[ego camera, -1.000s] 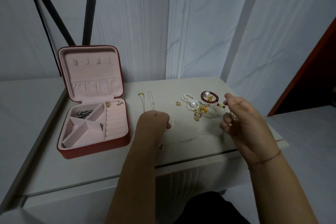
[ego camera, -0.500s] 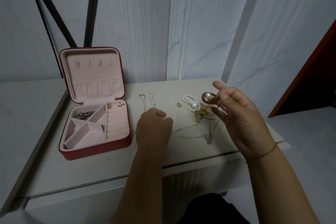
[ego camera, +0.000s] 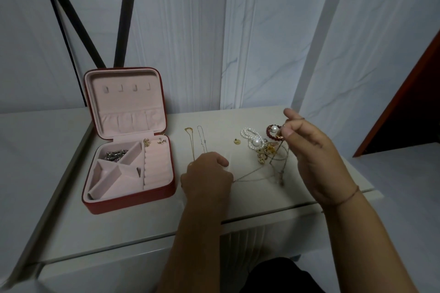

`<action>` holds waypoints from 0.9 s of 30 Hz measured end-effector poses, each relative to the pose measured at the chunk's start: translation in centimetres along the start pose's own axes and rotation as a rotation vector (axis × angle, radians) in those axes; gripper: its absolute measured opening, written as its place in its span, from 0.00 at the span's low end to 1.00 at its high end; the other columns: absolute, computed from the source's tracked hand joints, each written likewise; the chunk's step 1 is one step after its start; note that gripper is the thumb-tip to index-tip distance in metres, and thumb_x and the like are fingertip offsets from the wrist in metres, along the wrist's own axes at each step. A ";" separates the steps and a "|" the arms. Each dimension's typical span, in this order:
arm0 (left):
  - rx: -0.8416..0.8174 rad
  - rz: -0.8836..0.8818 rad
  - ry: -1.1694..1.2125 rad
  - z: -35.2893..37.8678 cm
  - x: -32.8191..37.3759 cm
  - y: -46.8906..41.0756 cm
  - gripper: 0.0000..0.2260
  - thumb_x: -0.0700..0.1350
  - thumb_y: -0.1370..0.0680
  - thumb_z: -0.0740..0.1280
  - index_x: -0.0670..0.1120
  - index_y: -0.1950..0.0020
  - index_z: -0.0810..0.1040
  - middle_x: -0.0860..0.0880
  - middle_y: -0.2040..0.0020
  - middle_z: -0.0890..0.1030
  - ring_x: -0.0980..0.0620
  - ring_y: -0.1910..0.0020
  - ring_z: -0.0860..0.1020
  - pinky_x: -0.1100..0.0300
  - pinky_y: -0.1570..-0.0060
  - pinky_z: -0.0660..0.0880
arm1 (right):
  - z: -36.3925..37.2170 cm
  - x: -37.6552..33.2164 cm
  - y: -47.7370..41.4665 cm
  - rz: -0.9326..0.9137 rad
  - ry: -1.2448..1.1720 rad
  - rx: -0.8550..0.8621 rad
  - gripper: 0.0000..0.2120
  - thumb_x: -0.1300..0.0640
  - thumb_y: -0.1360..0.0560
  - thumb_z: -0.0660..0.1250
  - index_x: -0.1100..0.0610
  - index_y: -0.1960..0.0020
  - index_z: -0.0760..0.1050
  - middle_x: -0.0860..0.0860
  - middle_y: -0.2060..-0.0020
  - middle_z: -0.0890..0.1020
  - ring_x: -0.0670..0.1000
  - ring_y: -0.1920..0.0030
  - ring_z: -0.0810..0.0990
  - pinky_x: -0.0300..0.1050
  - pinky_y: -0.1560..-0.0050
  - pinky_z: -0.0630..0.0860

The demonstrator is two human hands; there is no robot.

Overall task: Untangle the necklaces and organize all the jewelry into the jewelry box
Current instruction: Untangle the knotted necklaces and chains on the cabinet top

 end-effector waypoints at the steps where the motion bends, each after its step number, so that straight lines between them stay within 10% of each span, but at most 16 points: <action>1: -0.012 0.002 -0.019 0.1 -0.1 0.0 0.10 0.42 0.29 0.72 0.53 0.49 0.79 0.50 0.49 0.80 0.48 0.47 0.77 0.47 0.41 0.73 | 0.1 0.0 0.0 0.013 -0.068 -0.022 0.06 0.53 0.32 0.66 0.47 0.67 0.79 0.38 0.42 0.79 0.40 0.30 0.66 0.39 0.40 0.66; 11: -0.138 0.205 0.108 0.9 2.0 0.7 0.19 0.48 0.30 0.75 0.52 0.40 0.78 0.53 0.38 0.76 0.51 0.39 0.70 0.49 0.38 0.71 | 1.0 -1.4 0.0 0.090 -0.476 -0.218 0.13 0.46 0.40 0.78 0.50 0.64 0.77 0.51 0.33 0.75 0.49 0.31 0.72 0.57 0.32 0.63; 18: -0.331 0.259 0.340 1.2 3.1 1.4 0.11 0.41 0.27 0.72 0.46 0.46 0.82 0.51 0.54 0.83 0.55 0.55 0.80 0.60 0.52 0.77 | 1.4 -1.7 0.0 0.101 -0.657 -0.313 0.13 0.53 0.36 0.77 0.55 0.62 0.73 0.58 0.32 0.73 0.55 0.30 0.71 0.66 0.35 0.65; 27: -0.455 0.208 0.528 -0.8 2.5 1.1 0.05 0.41 0.27 0.71 0.48 0.52 0.83 0.50 0.60 0.85 0.58 0.63 0.80 0.66 0.60 0.77 | -1.4 -0.4 0.0 0.158 -0.741 0.009 0.19 0.55 0.22 0.54 0.51 0.69 0.74 0.56 0.36 0.78 0.52 0.36 0.76 0.65 0.34 0.65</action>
Point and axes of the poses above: each hand's wrist, its own y-axis away from the middle knuckle, its own z-axis out of the palm, x = y × z, the point moved 2 cm from there along -y, towards the middle knuckle
